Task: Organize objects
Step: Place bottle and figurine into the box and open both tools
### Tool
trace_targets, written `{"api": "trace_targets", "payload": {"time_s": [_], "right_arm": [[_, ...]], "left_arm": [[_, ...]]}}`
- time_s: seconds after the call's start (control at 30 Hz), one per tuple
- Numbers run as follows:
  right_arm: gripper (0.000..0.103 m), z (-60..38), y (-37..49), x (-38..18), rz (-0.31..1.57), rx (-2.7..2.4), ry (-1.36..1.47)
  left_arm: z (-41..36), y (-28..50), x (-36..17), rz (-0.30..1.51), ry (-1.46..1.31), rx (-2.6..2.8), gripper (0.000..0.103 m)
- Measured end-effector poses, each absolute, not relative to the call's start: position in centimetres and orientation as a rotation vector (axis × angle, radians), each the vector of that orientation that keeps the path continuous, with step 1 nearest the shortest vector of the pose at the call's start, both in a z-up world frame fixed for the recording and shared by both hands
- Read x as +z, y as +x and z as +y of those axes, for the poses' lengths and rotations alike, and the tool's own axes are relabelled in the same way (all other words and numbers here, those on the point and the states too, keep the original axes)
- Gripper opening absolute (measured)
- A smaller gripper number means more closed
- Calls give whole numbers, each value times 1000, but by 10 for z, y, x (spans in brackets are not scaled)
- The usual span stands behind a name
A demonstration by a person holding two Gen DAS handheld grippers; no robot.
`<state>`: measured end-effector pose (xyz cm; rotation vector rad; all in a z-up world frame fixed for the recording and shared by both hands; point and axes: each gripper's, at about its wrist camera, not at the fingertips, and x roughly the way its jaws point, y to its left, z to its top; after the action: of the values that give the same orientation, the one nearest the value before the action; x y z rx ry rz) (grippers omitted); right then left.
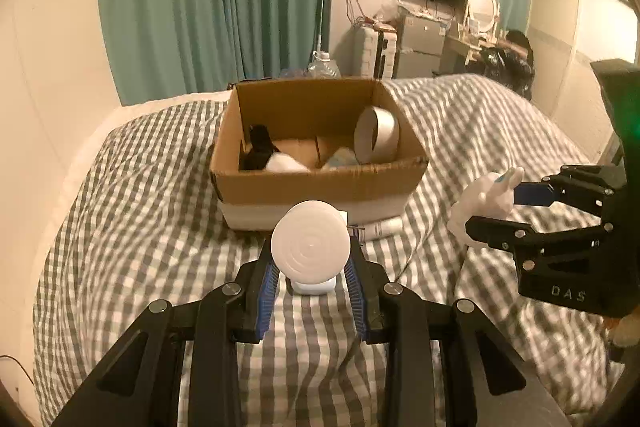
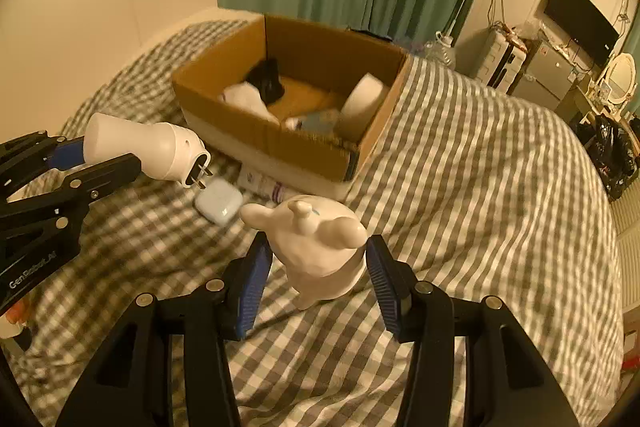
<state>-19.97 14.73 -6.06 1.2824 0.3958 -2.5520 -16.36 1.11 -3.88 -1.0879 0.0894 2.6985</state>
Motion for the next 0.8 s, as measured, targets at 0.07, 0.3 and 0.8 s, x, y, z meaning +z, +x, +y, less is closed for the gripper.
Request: {"api": "trace_targets", "payload": {"time_s": [0.07,0.3,0.8], "right_arm": [[48,145,-200,-48,395,-2555,1254],[48,132,-212,-5,383,-2584,1138],[48,103,-314,3,321,-2558,1102]], "left_arm": [[7,-170,-27,66,-1081,2709,32],[-6,-195,25,58,-974,2756,32],[10,-303,19,238,-912,2807,32]]}}
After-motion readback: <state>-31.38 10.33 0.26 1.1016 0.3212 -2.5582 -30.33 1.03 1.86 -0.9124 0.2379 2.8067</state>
